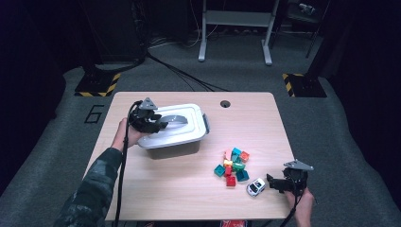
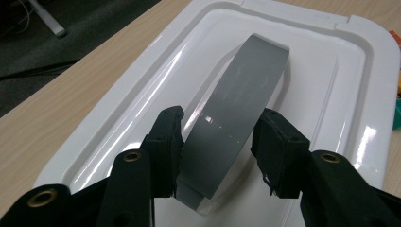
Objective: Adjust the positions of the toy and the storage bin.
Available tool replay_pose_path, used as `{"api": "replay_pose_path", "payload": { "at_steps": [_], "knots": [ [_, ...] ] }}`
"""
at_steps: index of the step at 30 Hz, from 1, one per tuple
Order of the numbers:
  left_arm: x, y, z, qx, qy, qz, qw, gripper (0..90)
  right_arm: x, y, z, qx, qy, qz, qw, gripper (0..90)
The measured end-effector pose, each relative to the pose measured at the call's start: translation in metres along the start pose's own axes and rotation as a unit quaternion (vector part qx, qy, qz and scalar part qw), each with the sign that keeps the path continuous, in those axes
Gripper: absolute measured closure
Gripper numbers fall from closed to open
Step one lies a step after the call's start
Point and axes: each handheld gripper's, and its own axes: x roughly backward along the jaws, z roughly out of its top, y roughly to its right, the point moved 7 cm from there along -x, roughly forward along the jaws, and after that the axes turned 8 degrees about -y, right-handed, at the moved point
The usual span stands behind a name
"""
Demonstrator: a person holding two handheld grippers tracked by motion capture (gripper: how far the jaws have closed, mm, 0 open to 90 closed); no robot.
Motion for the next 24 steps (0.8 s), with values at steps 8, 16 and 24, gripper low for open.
{"api": "replay_pose_path", "payload": {
  "at_steps": [8,16,24],
  "knots": [
    [0.002,0.014,0.003,-0.007,0.006,-0.018,0.9998,50.3,0.000,0.000,0.000,0.000,0.000,0.000,1.0000,0.0],
    [-0.003,0.016,0.014,-0.037,0.001,-0.030,0.9989,57.0,0.000,0.000,0.000,0.000,0.000,0.000,1.0000,0.0],
    [-0.003,0.030,0.017,-0.019,-0.009,-0.039,0.9990,62.1,0.000,0.000,0.000,0.000,0.000,0.000,1.0000,0.0]
  ]
}}
